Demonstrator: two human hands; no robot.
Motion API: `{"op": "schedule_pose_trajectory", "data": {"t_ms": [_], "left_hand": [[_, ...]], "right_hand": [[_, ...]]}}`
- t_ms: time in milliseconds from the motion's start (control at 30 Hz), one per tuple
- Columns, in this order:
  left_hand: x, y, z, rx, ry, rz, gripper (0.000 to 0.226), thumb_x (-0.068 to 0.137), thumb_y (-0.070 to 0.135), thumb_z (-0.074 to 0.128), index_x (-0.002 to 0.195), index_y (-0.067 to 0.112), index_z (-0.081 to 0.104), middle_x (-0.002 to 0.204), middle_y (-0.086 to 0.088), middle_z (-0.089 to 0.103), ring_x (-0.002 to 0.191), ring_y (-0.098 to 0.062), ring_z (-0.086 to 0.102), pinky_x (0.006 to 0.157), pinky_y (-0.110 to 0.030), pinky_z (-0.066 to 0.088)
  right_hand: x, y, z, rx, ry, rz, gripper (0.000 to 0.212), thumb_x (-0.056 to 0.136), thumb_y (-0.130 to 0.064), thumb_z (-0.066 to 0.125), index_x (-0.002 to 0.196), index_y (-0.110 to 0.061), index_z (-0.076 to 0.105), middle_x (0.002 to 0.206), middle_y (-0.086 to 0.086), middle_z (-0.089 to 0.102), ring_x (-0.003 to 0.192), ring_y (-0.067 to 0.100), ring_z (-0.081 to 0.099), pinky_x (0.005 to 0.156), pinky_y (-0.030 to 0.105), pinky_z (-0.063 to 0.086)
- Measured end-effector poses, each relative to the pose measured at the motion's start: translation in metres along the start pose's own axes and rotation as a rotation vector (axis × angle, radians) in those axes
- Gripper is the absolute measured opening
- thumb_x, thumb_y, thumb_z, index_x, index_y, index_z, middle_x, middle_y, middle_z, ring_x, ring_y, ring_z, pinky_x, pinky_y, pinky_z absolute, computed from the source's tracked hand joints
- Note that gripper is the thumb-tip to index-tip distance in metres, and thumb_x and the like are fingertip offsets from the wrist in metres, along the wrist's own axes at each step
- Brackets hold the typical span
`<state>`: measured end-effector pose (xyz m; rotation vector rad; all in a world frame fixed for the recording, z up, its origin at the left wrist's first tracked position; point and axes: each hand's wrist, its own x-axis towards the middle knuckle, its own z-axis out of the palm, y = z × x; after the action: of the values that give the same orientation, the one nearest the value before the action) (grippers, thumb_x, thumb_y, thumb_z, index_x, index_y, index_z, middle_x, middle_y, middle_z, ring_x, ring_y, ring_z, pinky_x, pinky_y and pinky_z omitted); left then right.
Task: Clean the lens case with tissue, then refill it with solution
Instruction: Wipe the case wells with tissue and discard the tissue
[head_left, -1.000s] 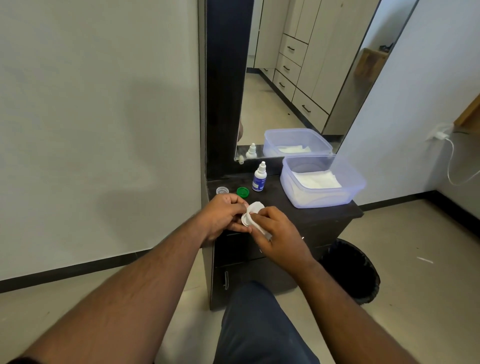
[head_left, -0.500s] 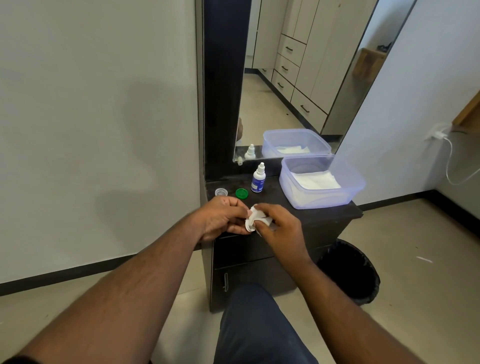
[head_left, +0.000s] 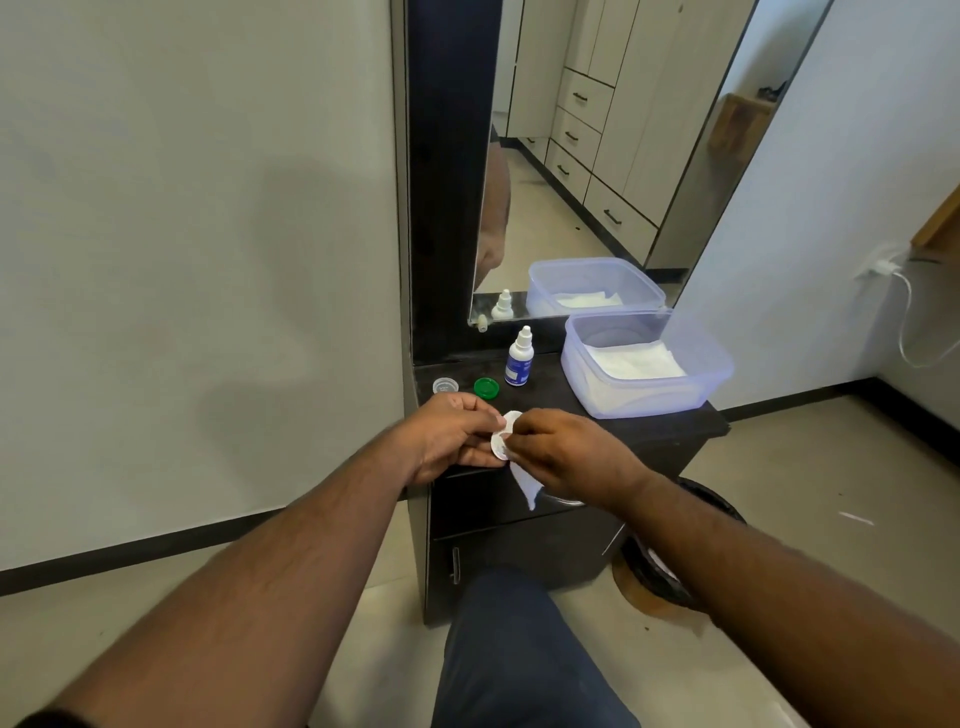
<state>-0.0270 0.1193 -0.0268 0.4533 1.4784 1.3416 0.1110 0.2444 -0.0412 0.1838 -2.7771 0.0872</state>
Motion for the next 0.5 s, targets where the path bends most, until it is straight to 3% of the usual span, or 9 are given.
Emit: {"op": "schedule_pose_trajectory", "data": {"t_ms": [133,200,233,400,500], "left_hand": [[0.003,-0.003,-0.002,-0.01,-0.01,0.004,0.015,0.088,0.002,0.063,0.103,0.001,0.061,0.097,-0.02,0.072,0.087,-0.03,0.073,0.071,-0.036,0.061],[0.006,-0.004,-0.002,0.002,-0.018,-0.001,0.009,0.089,0.004,0.063,0.097,0.001,0.063,0.093,-0.019,0.073,0.087,-0.029,0.073,0.073,-0.036,0.061],[0.006,-0.004,-0.003,0.007,-0.018,-0.005,0.009,0.089,0.005,0.063,0.097,0.0,0.063,0.093,-0.019,0.074,0.087,-0.029,0.073,0.074,-0.035,0.061],[0.008,-0.003,-0.003,0.041,-0.022,-0.018,0.009,0.091,0.005,0.06,0.097,-0.001,0.063,0.096,-0.02,0.073,0.088,-0.029,0.073,0.076,-0.036,0.061],[0.009,-0.005,-0.003,0.04,-0.016,0.0,0.003,0.091,0.004,0.059,0.091,0.002,0.06,0.099,-0.023,0.072,0.086,-0.029,0.073,0.074,-0.037,0.061]], "right_hand": [[-0.001,-0.006,0.006,0.269,0.118,0.304,0.013,0.082,-0.017,0.07,0.09,-0.008,0.076,0.087,0.008,0.068,0.077,0.018,0.064,0.069,0.029,0.053],[0.001,-0.011,0.011,0.366,0.206,0.426,0.009,0.079,-0.013,0.074,0.086,-0.007,0.076,0.085,0.006,0.069,0.076,0.01,0.061,0.071,0.017,0.048],[0.003,-0.014,0.013,0.387,0.229,0.467,0.009,0.078,-0.012,0.075,0.086,-0.008,0.076,0.085,0.006,0.069,0.076,0.008,0.06,0.072,0.012,0.045],[0.008,-0.024,0.012,0.362,0.175,0.537,0.012,0.081,-0.014,0.072,0.091,-0.008,0.075,0.089,0.007,0.067,0.077,0.009,0.055,0.069,0.011,0.039],[0.015,-0.031,0.011,0.373,0.198,0.635,0.009,0.08,-0.015,0.074,0.083,-0.007,0.073,0.083,0.002,0.062,0.073,0.006,0.051,0.064,0.011,0.035]]}}
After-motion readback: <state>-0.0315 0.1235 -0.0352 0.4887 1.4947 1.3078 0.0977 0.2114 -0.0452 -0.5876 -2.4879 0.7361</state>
